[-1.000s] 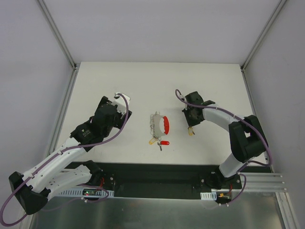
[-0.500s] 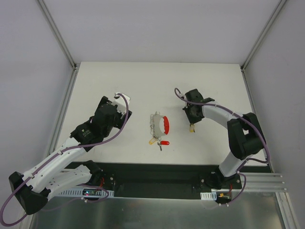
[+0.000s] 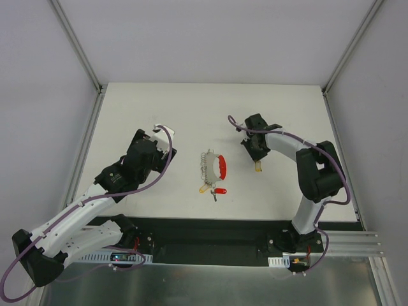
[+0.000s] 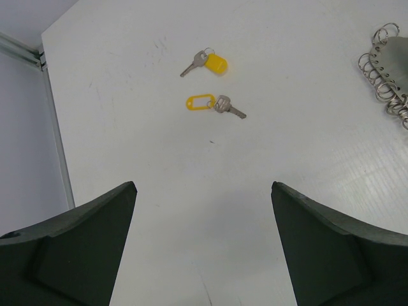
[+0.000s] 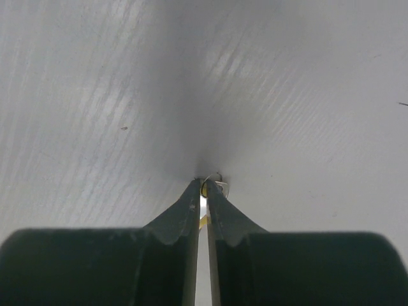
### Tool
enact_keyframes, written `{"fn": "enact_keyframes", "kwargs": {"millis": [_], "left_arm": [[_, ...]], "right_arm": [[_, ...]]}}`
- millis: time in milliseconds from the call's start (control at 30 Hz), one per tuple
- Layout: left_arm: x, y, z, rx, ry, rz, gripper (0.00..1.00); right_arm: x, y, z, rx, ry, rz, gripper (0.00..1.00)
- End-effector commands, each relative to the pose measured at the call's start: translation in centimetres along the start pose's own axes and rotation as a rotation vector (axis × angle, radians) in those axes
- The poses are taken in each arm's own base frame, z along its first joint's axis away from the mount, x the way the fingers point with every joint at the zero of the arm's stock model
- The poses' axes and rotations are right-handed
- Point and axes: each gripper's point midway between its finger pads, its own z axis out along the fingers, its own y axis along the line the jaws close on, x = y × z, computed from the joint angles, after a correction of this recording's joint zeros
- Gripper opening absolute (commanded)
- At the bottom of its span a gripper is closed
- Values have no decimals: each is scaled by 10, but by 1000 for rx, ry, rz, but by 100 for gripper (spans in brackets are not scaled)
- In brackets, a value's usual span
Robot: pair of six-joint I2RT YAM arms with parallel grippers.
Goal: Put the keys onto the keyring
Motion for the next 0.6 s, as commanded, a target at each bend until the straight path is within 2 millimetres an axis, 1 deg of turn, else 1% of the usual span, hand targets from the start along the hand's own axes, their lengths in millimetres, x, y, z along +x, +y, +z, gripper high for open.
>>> {"fn": "enact_keyframes", "kwargs": {"millis": [0,33,67,133,167,200,233,267,300,333,367,400,467,500,567], "left_arm": [[4,4,0,-16,5,4,88],[4,4,0,-17,7,5,88],[4,4,0,-19,7,4,88],[5,5,0,-25,8,3,88],[5,5,0,-25,9,4,88],[5,6,0,-28,9,3,88],[5,7,0,-35,10,1,88],[4,8,0,-39,8,-2,88],[5,9,0,-44,12,-3,88],[6,10,0,-50,12,-5,88],[5,13,0,-59,13,-13,88],[6,15,0,-66,16,-19,88],[7,23,-1,-96,21,-40,88],[6,25,-1,-103,18,-56,88],[7,31,-2,-117,17,-79,88]], "right_arm": [[-6,-2,-14,-25,-9,-19,15],[-8,0,-17,-31,-17,-17,20],[-9,0,-22,-36,-28,-9,27],[-18,0,-38,-36,-83,6,35],[-19,0,-43,-35,-98,15,41],[-22,4,-48,-38,-120,25,45],[-28,4,-61,-33,-167,37,47],[-30,8,-64,-36,-192,43,50],[-33,19,-70,-51,-220,40,52],[-39,24,-80,-49,-262,37,53],[-43,31,-84,-46,-288,26,57],[-42,47,-85,-42,-296,-14,59],[-46,66,-89,-42,-324,-39,61],[-45,84,-90,-44,-332,-78,61],[-49,106,-87,-67,-353,-74,61]]}}
